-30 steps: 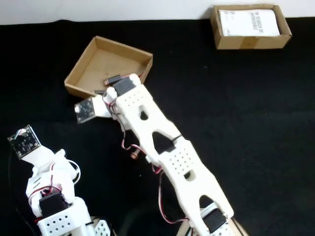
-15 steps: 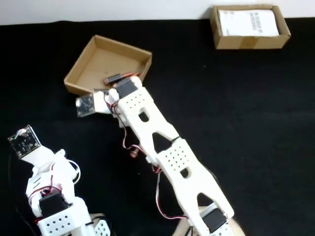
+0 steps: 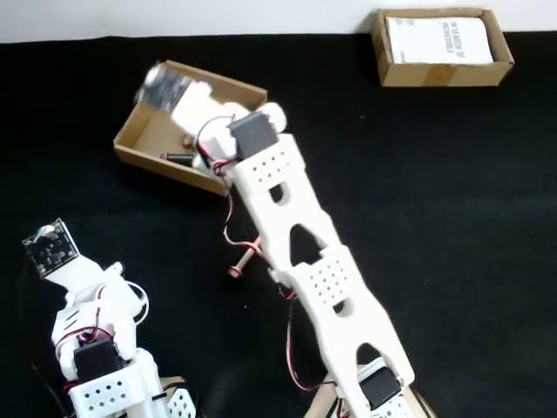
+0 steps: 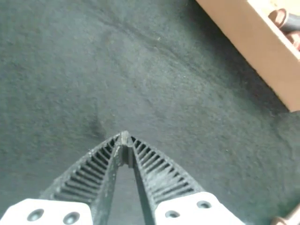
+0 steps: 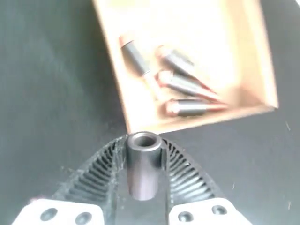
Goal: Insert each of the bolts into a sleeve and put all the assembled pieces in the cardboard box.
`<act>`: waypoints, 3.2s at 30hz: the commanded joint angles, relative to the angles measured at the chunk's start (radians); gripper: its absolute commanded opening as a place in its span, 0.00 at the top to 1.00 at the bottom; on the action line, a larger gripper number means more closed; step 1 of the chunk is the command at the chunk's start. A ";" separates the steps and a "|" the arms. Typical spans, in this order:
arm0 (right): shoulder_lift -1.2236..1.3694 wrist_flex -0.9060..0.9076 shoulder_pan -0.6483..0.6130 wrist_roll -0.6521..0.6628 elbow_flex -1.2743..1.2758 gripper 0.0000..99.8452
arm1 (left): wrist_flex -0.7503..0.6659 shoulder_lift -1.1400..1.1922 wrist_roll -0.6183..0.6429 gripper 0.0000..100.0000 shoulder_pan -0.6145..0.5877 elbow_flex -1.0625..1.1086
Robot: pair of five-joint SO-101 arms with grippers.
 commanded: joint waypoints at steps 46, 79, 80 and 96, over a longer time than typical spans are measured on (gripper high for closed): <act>-1.744 -1.257 0.722 -0.542 3.016 0.99 | 0.063 1.667 0.126 0.99 0.901 -1.104; -1.741 -1.414 0.717 -0.543 3.128 0.99 | 0.052 2.017 0.117 0.99 0.591 -1.310; -1.741 -1.414 0.717 -0.543 3.128 0.99 | 0.038 2.017 0.117 0.99 0.576 -1.317; -1.741 -1.563 0.694 -0.535 3.214 0.99 | 0.014 2.028 0.245 0.99 0.556 -1.543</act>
